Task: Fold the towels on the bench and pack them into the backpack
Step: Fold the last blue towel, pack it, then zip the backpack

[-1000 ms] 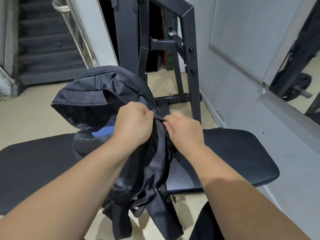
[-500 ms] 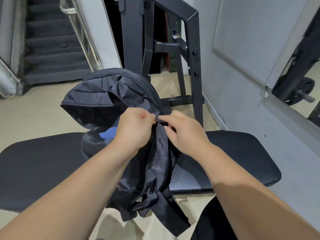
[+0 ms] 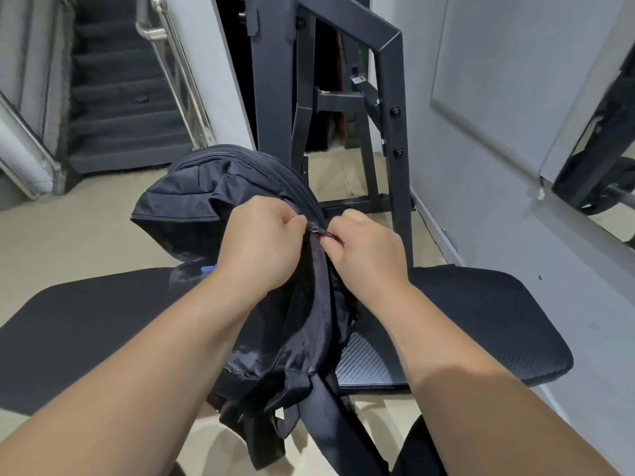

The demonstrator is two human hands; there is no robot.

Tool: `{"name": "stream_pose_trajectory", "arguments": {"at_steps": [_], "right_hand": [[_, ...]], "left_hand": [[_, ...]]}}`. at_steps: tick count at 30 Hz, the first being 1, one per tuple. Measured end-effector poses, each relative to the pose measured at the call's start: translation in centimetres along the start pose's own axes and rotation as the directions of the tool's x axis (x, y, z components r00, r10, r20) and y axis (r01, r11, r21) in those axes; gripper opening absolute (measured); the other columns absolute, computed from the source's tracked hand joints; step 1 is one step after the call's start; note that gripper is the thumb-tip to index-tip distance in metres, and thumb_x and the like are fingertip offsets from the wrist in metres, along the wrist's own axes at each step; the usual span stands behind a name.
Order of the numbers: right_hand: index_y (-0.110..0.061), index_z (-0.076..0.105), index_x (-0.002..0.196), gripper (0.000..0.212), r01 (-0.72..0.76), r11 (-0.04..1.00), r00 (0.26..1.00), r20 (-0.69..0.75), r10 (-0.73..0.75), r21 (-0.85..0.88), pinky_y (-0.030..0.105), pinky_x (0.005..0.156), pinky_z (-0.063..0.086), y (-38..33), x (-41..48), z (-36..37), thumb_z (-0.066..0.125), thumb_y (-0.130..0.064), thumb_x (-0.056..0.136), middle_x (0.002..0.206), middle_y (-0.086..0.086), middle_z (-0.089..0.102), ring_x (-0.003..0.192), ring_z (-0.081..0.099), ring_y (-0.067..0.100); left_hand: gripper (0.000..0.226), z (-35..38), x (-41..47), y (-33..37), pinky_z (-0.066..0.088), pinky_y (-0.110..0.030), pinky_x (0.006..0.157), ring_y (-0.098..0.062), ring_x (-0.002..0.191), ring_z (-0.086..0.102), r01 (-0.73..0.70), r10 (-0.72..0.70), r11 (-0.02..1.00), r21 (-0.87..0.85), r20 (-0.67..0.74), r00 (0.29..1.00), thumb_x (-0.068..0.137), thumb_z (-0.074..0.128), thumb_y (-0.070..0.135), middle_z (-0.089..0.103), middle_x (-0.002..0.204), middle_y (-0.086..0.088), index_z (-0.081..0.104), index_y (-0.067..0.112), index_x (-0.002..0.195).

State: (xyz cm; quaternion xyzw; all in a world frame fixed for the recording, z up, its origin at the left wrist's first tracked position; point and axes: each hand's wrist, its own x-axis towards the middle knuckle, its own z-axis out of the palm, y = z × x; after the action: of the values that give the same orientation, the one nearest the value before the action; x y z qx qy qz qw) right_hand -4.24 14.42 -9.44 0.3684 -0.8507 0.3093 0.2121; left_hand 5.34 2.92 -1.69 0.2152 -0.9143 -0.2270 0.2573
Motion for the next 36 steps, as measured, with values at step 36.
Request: {"name": "stream_pose_trajectory", "arguments": {"at_steps": [36], "right_hand": [[-0.016,0.067,0.093,0.011,0.112,0.959,0.991,-0.044,-0.127,-0.260,0.032,0.042,0.044,2.9,-0.1,-1.3,0.061,-0.023,0.098,0.086,0.002,0.057,0.052,0.055,0.028]], "left_hand": [[0.027,0.5,-1.0,-2.0,0.027,-0.021,0.045,-0.001,0.038,0.035,0.289,-0.345,0.751,-0.594,0.020,0.938,0.092,0.067,0.013,0.047,0.040,0.014,0.070,0.013,0.065]]}}
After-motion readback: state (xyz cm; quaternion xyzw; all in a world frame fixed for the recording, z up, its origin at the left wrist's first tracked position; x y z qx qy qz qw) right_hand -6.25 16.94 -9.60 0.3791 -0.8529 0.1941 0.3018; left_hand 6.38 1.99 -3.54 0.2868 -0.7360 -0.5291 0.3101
